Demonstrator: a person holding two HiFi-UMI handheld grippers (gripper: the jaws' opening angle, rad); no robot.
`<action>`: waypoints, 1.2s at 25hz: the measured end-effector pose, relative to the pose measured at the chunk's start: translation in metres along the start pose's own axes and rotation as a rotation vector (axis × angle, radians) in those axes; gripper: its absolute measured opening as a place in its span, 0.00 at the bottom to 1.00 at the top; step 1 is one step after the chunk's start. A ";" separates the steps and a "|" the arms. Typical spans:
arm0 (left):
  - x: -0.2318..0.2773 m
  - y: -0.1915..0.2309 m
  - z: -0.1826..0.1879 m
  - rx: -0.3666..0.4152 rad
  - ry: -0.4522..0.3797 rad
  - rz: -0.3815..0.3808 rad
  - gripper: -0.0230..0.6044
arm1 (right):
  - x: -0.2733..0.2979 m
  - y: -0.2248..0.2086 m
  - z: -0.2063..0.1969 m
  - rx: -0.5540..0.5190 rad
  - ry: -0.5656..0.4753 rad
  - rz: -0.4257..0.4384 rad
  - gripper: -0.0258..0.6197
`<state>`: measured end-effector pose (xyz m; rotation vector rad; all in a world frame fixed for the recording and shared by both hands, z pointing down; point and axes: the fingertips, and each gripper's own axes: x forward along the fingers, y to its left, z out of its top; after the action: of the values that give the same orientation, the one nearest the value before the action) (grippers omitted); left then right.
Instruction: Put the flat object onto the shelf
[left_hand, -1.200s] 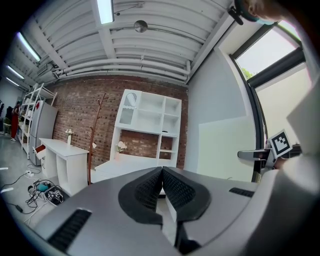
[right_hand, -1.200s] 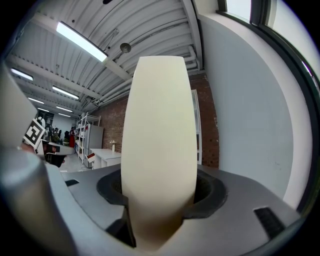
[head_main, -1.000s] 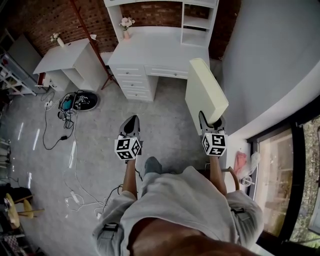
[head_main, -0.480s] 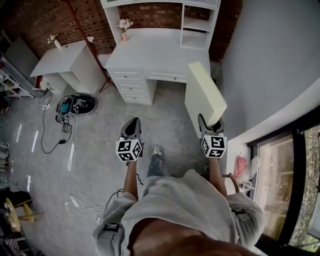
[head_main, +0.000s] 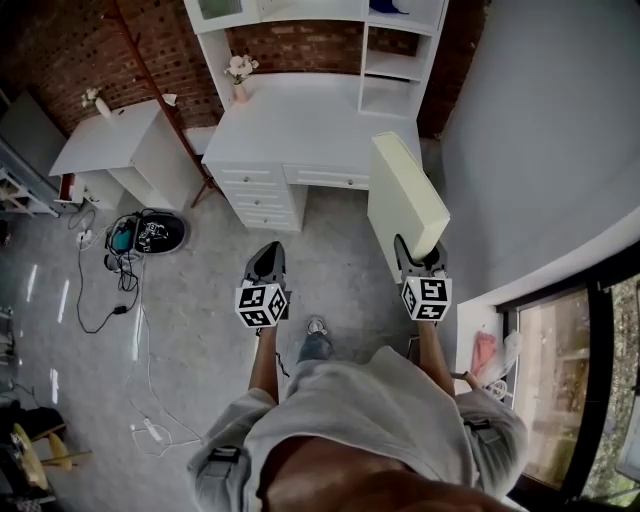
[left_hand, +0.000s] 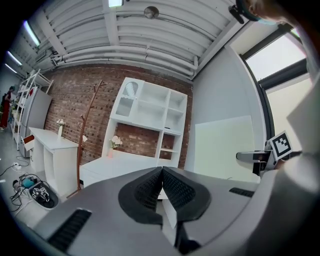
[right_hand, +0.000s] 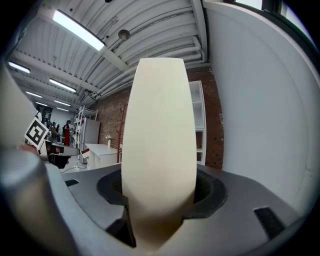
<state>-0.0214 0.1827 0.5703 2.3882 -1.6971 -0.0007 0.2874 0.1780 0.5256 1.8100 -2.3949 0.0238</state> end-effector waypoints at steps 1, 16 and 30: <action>0.008 0.005 0.003 -0.001 0.000 -0.004 0.06 | 0.009 0.000 0.003 -0.004 -0.001 -0.001 0.47; 0.127 0.084 0.049 0.003 -0.013 -0.051 0.06 | 0.142 0.003 0.038 -0.019 -0.014 -0.045 0.47; 0.193 0.155 0.065 0.002 -0.009 -0.066 0.06 | 0.236 0.028 0.044 -0.011 -0.006 -0.054 0.47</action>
<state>-0.1093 -0.0575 0.5570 2.4483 -1.6223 -0.0200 0.1930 -0.0440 0.5125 1.8721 -2.3442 -0.0011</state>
